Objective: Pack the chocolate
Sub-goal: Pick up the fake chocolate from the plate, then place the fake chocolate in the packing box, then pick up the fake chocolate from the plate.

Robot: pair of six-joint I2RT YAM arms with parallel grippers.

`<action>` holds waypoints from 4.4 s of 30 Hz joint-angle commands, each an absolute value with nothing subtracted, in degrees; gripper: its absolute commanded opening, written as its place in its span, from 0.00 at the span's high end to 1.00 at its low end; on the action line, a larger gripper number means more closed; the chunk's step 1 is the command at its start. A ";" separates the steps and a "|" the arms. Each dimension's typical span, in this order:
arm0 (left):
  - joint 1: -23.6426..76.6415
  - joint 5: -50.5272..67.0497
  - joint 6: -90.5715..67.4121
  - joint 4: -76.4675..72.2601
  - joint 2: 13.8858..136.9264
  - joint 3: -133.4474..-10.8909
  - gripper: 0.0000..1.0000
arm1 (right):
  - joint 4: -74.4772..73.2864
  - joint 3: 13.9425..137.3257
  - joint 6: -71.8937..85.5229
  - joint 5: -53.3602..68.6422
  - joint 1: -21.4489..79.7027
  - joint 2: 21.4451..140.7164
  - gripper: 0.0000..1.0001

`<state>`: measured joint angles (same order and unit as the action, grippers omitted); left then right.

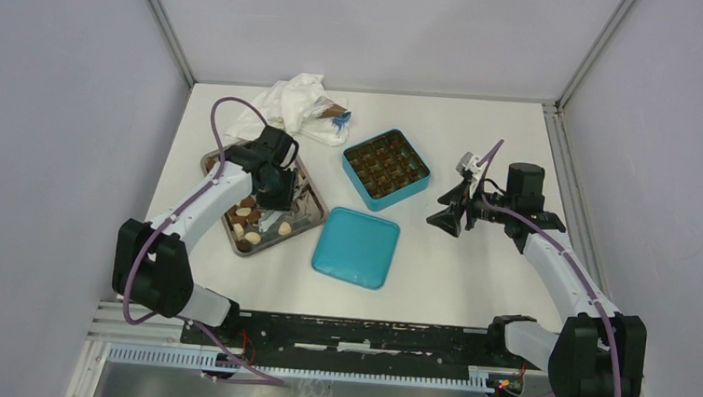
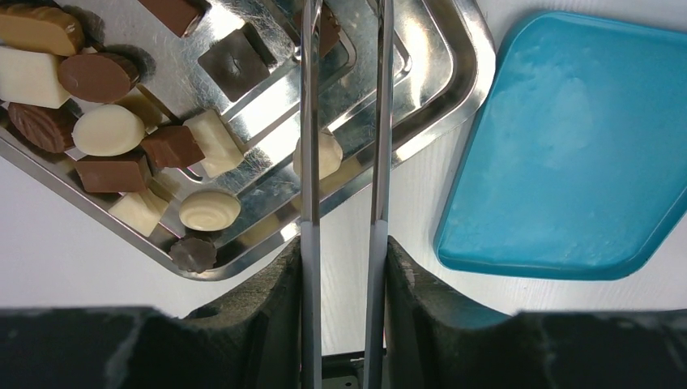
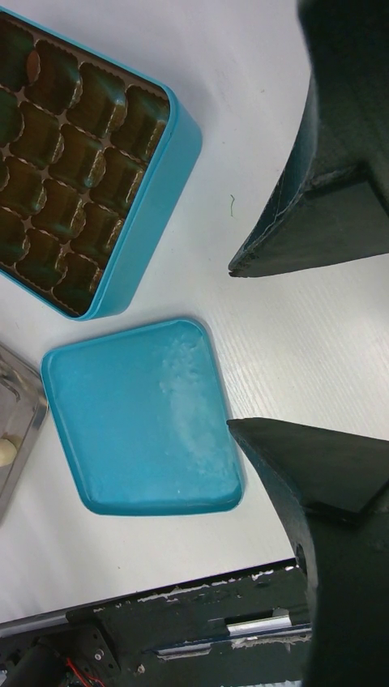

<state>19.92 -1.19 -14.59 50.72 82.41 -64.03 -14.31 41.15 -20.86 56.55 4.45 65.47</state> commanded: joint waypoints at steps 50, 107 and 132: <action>34.26 -1.00 -23.81 24.26 85.65 -73.88 0.98 | -13.01 42.36 -21.80 57.57 1.86 65.87 0.30; 39.64 -13.07 -17.03 37.90 109.39 -99.37 0.62 | -14.61 42.89 -23.18 57.66 1.49 67.41 0.30; 26.57 -10.81 -18.32 40.07 67.30 -59.08 0.60 | -15.36 42.80 -25.14 54.06 1.24 67.93 0.30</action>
<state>32.38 -10.94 -20.05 38.59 70.04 -59.75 -15.55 41.15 -23.97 54.81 1.48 67.35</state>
